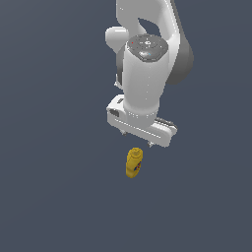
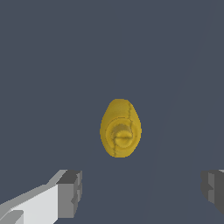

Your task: Pick up the object and move it to a goal position.

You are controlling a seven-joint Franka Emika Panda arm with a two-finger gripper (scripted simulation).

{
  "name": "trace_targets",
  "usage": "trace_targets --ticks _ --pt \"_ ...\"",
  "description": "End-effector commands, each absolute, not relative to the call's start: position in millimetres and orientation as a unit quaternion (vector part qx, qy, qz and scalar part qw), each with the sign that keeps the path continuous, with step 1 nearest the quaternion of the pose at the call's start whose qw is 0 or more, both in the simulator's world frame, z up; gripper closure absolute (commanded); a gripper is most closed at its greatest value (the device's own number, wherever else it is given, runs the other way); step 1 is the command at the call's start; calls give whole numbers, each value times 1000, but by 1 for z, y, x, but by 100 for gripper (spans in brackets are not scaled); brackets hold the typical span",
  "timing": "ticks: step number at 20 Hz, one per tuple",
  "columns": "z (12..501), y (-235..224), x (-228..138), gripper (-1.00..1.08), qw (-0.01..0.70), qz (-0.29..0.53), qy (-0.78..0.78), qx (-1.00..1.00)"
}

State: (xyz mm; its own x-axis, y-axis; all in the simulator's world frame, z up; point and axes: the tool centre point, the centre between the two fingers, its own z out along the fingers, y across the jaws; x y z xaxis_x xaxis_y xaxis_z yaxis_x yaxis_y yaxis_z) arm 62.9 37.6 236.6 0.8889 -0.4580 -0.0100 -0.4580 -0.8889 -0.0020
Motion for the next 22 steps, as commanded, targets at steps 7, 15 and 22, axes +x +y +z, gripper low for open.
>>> trace_targets --ticks 7,15,22 --pt "222 36 82 -92 0 0 278 -961" --pt "215 36 82 -92 0 1 279 -960" --pt "183 36 82 -92 0 0 280 -960"
